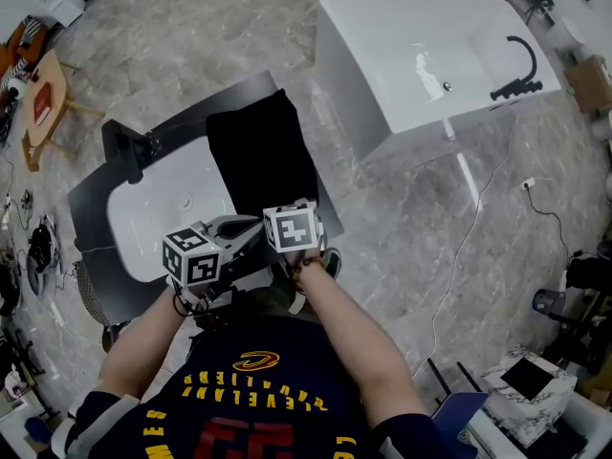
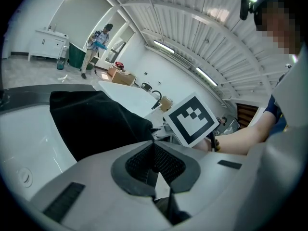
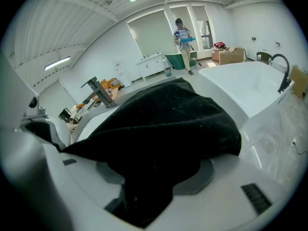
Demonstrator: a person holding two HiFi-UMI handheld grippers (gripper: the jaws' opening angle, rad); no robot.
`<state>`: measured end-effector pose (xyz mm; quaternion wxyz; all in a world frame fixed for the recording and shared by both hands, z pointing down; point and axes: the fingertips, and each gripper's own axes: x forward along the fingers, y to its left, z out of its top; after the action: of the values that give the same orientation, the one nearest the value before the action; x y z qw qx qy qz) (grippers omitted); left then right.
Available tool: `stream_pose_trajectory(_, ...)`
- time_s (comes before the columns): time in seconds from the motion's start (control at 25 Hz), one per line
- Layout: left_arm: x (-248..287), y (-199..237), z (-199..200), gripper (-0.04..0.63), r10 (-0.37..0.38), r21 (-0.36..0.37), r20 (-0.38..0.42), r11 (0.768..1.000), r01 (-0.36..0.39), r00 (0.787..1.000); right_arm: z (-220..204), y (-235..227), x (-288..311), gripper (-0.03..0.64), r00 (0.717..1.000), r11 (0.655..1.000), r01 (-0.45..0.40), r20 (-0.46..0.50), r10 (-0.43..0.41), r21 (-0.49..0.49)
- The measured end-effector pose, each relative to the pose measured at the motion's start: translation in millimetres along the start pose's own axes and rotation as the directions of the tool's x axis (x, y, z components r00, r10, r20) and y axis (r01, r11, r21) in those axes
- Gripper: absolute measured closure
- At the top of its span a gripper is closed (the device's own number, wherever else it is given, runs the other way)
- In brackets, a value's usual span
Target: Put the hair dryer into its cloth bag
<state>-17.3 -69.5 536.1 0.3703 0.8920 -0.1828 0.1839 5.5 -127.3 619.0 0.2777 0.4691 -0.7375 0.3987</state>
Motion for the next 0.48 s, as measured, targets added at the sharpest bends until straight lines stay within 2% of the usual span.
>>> stream_pose_trajectory(0.32,-1.5,5.8,-0.2,0.586,0.008,-0.023,0.011,1.0,-0.008,1.0,-0.9,-2.9,5.7,0.387,1.0,1.0,0.004,-0.008,-0.004,-0.01)
stream_pose_trajectory(0.48,0.3,9.1,-2.2,0.586,0.024,-0.017,0.014,1.0,-0.024,1.0,-1.8,1.0,2.0,0.385,0.999,0.999,-0.033,-0.003,0.033,-0.024)
